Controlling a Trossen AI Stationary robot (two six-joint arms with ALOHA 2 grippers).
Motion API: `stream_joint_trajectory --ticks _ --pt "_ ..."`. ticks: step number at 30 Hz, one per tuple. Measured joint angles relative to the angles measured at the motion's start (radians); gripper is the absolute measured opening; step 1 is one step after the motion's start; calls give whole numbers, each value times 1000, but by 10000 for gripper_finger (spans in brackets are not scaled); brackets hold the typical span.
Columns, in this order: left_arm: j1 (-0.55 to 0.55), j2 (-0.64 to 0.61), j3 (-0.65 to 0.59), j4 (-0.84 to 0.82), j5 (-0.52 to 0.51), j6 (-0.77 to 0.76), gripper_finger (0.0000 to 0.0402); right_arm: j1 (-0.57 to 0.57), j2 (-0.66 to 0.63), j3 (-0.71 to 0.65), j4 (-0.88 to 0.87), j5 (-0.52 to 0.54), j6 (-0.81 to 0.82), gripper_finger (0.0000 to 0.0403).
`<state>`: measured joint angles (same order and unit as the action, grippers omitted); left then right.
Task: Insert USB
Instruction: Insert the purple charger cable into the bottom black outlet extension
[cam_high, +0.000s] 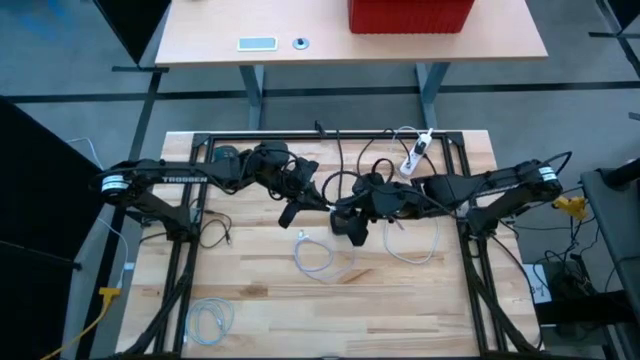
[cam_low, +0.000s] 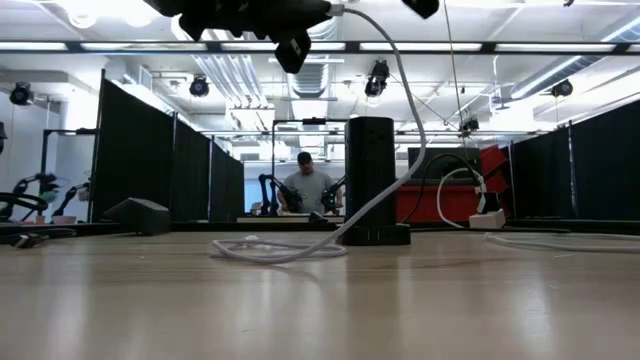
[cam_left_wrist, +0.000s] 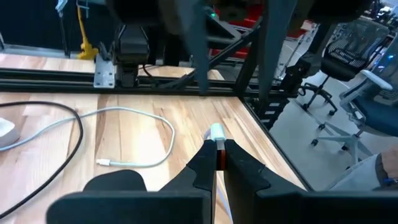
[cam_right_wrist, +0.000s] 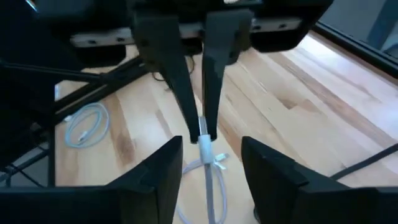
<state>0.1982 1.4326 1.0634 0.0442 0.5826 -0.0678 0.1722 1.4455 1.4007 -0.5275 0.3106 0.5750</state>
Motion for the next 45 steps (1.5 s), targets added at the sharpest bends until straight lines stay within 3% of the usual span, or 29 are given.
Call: stream_joint_trajectory --ticks 9,25,37,42,45 --pt "0 0 0 -3 0 3 7 0 56 -3 -6 -33 -4 153" --pt "-1 0 0 -18 7 4 7 -1 49 -2 -39 -74 8 38" --pt "0 0 0 -15 5 7 7 -2 49 -2 -36 -74 17 41" --pt "0 0 0 -15 6 9 8 0 49 -3 -42 -65 40 17" --pt "13 0 0 -16 6 16 35 11 49 -6 -58 -35 77 13"
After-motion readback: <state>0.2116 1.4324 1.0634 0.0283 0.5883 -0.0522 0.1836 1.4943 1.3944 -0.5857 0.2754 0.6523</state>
